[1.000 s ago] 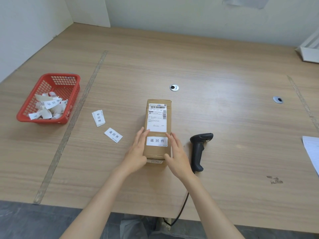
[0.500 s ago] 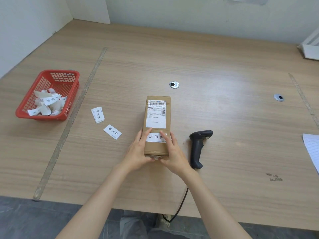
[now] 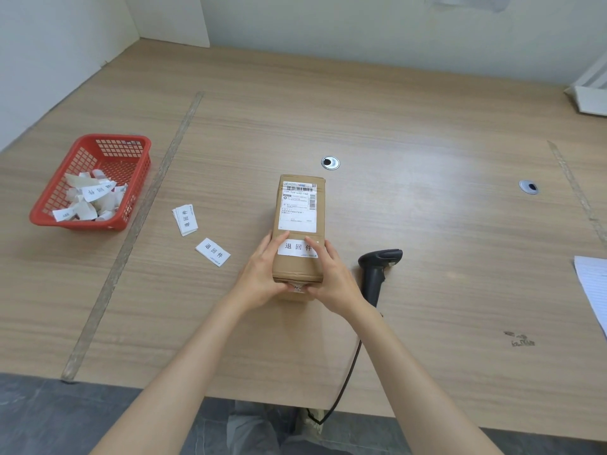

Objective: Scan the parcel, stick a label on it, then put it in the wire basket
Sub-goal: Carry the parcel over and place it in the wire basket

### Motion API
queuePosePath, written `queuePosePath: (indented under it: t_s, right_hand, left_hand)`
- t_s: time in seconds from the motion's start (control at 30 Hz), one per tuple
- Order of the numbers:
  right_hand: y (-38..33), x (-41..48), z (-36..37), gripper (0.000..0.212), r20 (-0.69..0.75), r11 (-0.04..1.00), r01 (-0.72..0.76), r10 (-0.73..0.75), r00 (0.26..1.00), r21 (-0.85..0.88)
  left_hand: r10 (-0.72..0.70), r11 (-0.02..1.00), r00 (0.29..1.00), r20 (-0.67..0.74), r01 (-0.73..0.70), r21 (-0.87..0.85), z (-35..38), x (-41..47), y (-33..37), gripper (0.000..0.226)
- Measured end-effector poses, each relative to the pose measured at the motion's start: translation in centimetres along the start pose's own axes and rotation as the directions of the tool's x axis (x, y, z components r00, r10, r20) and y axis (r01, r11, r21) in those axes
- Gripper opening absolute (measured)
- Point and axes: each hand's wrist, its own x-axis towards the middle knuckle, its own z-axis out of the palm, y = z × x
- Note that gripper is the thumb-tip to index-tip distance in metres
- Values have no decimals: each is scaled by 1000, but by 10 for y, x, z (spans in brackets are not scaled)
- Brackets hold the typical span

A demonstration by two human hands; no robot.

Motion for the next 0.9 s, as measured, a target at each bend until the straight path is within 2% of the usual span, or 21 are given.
queuePosePath:
  t_s: [0.43, 0.9]
  right_hand:
    - [-50, 24, -66, 94, -37, 992, 58, -62, 997, -112]
    - [-125, 19, -175, 91, -120, 981, 145, -160, 980, -128]
  left_hand:
    - [-4, 998, 1000, -29, 6, 57, -55, 28, 66, 108]
    - [147, 986, 987, -59, -141, 95, -126, 49, 179, 103]
